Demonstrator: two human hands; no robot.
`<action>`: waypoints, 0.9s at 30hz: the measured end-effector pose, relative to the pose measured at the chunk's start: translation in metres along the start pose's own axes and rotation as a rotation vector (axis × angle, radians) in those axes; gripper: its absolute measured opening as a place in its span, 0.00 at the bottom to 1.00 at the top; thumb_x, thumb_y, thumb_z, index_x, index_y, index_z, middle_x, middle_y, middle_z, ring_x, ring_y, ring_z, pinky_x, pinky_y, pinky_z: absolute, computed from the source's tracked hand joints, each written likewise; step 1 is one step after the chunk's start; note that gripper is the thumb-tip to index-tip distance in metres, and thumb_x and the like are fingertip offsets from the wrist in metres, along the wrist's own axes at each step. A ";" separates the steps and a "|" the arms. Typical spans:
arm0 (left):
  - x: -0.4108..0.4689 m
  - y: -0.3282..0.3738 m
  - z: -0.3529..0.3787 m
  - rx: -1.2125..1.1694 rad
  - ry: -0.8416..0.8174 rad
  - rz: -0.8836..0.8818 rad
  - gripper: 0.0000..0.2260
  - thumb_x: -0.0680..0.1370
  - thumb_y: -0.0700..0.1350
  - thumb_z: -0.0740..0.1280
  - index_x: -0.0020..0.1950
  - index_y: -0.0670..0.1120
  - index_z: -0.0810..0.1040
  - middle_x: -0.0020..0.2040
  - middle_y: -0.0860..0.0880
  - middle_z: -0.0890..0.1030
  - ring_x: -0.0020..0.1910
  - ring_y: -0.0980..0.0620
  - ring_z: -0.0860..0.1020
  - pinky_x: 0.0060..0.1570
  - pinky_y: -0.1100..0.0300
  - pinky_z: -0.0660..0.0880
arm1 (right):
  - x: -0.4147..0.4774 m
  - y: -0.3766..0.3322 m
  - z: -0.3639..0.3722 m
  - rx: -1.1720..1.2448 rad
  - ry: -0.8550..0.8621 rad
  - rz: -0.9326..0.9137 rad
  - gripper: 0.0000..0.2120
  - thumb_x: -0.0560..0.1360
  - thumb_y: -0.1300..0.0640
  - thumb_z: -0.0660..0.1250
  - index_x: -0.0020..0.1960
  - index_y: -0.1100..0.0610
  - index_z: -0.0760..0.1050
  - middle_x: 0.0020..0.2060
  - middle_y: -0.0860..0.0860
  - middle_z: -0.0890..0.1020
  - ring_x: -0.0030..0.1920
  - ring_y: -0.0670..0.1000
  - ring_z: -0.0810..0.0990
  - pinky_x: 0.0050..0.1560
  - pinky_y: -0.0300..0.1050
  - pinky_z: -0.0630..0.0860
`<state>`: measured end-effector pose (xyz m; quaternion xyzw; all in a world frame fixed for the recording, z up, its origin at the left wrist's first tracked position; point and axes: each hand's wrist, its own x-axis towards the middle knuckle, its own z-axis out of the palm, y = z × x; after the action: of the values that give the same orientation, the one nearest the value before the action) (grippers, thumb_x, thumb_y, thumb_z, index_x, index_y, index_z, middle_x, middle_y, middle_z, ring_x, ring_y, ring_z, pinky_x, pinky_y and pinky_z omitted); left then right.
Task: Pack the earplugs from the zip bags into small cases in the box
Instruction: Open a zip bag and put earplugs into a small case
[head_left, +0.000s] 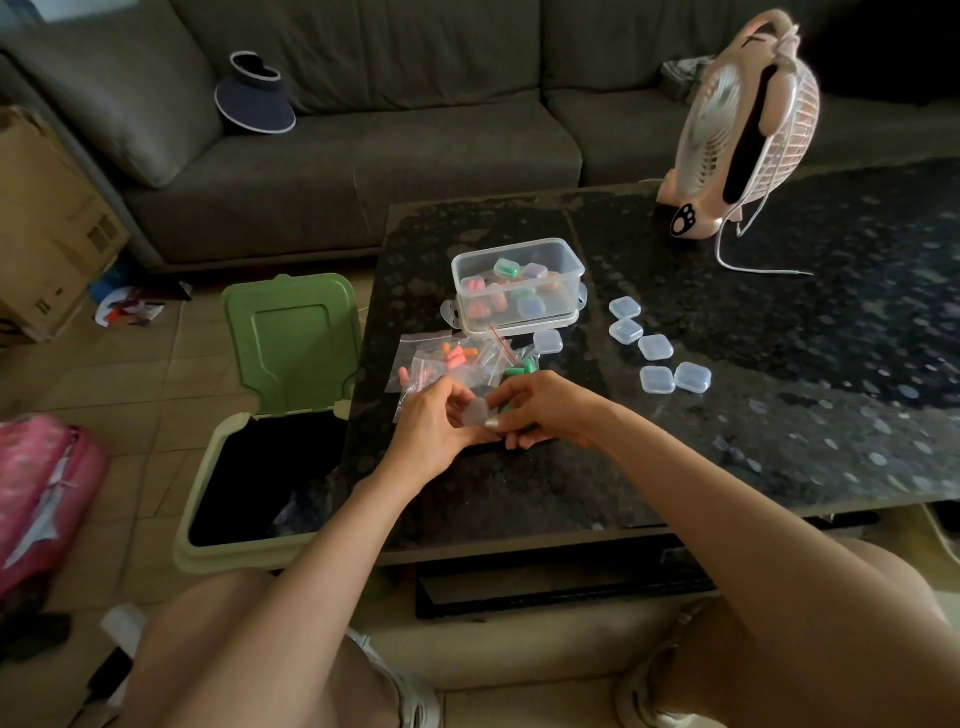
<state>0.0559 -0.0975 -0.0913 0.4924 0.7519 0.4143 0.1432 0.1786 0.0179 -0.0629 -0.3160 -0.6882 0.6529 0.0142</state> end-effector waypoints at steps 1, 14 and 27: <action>0.000 0.000 0.000 0.010 -0.001 -0.001 0.19 0.63 0.47 0.79 0.47 0.41 0.76 0.41 0.48 0.80 0.37 0.55 0.76 0.42 0.56 0.78 | 0.000 0.001 0.001 -0.026 0.003 0.000 0.11 0.71 0.68 0.71 0.52 0.62 0.76 0.37 0.57 0.80 0.27 0.47 0.79 0.29 0.35 0.77; 0.001 0.001 -0.002 0.069 -0.044 -0.024 0.22 0.60 0.46 0.80 0.47 0.44 0.74 0.45 0.49 0.80 0.44 0.51 0.79 0.48 0.54 0.78 | 0.006 0.003 -0.004 0.035 0.084 -0.038 0.09 0.71 0.72 0.69 0.50 0.68 0.77 0.35 0.58 0.81 0.30 0.49 0.82 0.35 0.41 0.82; 0.002 0.000 -0.004 -0.072 -0.040 -0.121 0.19 0.65 0.48 0.78 0.47 0.44 0.73 0.50 0.48 0.81 0.50 0.54 0.79 0.60 0.66 0.70 | 0.001 -0.001 -0.004 -0.108 0.051 -0.040 0.15 0.73 0.69 0.68 0.59 0.61 0.75 0.38 0.60 0.81 0.31 0.51 0.81 0.34 0.39 0.81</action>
<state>0.0523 -0.0975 -0.0889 0.4485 0.7621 0.4218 0.2005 0.1787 0.0222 -0.0616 -0.3192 -0.7281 0.6060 0.0278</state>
